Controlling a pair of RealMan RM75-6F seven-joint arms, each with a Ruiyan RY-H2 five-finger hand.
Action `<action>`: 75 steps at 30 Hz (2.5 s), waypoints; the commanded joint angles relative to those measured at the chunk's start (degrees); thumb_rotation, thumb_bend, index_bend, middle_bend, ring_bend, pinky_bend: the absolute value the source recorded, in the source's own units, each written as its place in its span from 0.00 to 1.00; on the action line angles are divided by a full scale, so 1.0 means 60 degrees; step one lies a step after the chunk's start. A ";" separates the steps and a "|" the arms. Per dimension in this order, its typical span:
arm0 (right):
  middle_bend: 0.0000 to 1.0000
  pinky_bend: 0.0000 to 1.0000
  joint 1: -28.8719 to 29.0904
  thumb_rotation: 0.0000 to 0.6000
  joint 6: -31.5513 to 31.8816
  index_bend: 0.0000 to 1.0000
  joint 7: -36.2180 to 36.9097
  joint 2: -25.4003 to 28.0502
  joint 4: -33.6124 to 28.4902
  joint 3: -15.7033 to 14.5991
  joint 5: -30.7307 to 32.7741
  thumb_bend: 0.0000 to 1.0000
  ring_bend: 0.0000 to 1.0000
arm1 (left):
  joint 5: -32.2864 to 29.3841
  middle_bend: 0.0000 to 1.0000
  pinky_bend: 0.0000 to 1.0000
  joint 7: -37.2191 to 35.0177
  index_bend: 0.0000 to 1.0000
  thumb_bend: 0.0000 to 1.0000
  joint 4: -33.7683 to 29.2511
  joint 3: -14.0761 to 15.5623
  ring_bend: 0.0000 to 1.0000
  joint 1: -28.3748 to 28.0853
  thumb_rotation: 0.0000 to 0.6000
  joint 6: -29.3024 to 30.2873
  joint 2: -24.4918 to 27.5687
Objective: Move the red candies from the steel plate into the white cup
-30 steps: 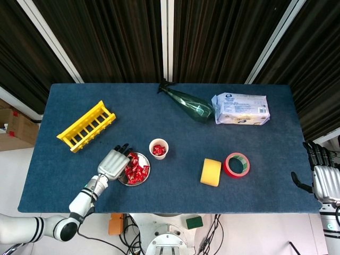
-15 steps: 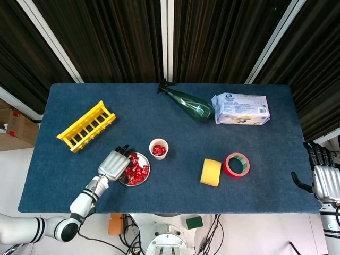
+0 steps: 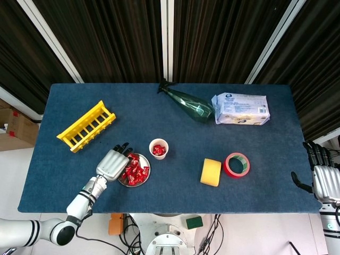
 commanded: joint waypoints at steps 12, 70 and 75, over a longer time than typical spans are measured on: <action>0.00 0.00 -0.0020 1.00 0.0042 0.00 0.0066 0.0027 -0.0006 -0.0008 -0.0033 0.32 0.00 | 0.0016 0.20 0.22 0.0239 0.60 0.40 -0.1472 -0.1116 0.06 -0.0429 1.00 0.0415 0.0792; 0.00 0.00 0.0013 1.00 -0.0080 0.00 0.0156 0.0063 0.0002 0.0031 0.0101 0.32 0.00 | 0.1649 0.20 0.23 -0.0932 0.34 0.34 -0.0349 0.1279 0.07 0.0660 1.00 0.1249 0.0817; 0.00 0.00 0.0015 1.00 -0.0078 0.00 0.0136 0.0053 -0.0002 0.0005 0.0055 0.32 0.00 | 0.2011 0.20 0.23 -0.1073 0.32 0.33 0.0295 0.1279 0.07 0.0831 1.00 0.1076 0.0399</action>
